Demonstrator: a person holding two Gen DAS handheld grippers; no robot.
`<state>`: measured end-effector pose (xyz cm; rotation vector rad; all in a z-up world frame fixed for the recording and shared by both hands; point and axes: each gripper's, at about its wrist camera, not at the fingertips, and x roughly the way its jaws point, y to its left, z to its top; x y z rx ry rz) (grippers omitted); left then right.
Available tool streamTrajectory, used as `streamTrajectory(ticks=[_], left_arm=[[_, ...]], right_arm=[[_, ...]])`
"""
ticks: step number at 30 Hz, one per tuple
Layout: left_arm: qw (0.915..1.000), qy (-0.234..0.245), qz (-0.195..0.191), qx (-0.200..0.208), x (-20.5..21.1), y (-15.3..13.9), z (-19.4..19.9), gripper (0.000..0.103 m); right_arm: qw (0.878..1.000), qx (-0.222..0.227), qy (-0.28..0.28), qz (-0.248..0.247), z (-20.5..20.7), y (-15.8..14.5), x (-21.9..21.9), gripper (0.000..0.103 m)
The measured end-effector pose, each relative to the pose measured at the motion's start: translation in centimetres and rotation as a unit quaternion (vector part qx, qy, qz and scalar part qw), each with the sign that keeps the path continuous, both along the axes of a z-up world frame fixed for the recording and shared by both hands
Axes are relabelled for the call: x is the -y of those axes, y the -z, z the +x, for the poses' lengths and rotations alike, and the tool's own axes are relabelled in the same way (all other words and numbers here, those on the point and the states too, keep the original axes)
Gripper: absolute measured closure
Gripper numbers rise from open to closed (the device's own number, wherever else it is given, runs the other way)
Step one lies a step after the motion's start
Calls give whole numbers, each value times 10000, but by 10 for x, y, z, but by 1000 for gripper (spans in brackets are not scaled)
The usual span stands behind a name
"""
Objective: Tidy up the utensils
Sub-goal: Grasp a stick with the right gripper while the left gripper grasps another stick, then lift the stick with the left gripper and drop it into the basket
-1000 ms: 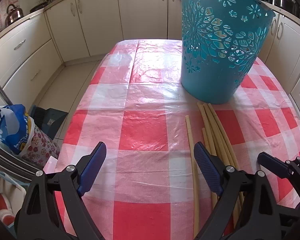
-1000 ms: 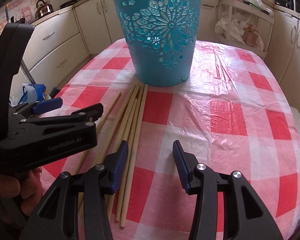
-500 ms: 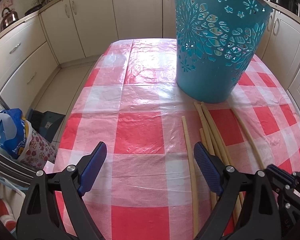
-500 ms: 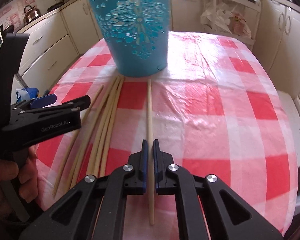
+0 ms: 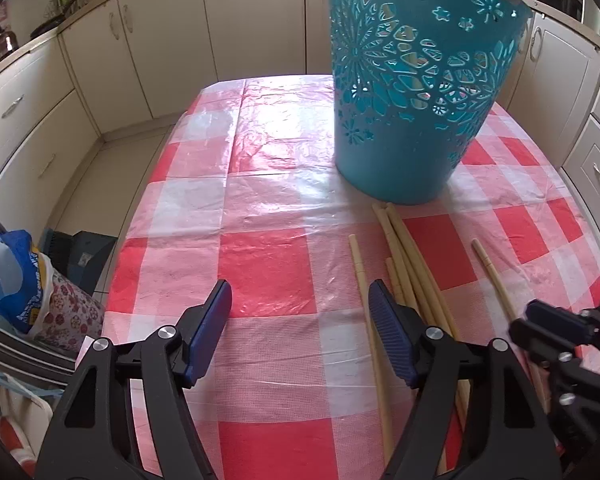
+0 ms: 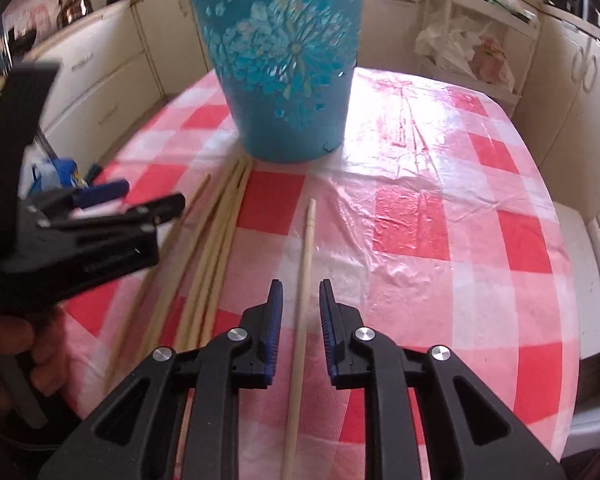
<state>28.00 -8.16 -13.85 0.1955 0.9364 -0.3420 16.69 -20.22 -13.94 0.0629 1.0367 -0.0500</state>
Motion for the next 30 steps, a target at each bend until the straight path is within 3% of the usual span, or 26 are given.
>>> streamTrajectory(ticks=[3, 6, 14, 16, 17, 18, 22, 27, 30], left_arm=[[9999, 121, -22, -37, 4, 1, -1, 48], [9996, 247, -75, -111, 7, 2, -1, 59], [9992, 310, 79, -256, 14, 1, -9, 60], [9989, 378, 219, -192, 18, 1, -11, 76], [9986, 438, 212, -217, 19, 1, -11, 93], [9983, 485, 185, -270, 20, 0, -11, 98], [9974, 595, 190, -351, 20, -2, -13, 98], [9947, 766, 555, -408, 29, -2, -12, 98], [9959, 755, 263, -411, 22, -11, -13, 99]], right_arm=[[9999, 68, -30, -118, -1, 2, 0, 96], [9999, 51, 123, 80, -4, 3, 9, 97], [9999, -41, -103, 71, -4, 1, 11, 97], [9998, 9, -45, 185, -5, 2, 14, 97], [9997, 30, -4, 259, -6, 2, 15, 97], [9994, 44, 34, 340, -7, 2, 17, 97], [9978, 33, 70, 652, -7, 2, 25, 97], [9995, -40, -276, 158, -4, 1, 13, 97], [9996, 56, -204, 175, -6, 2, 12, 97]])
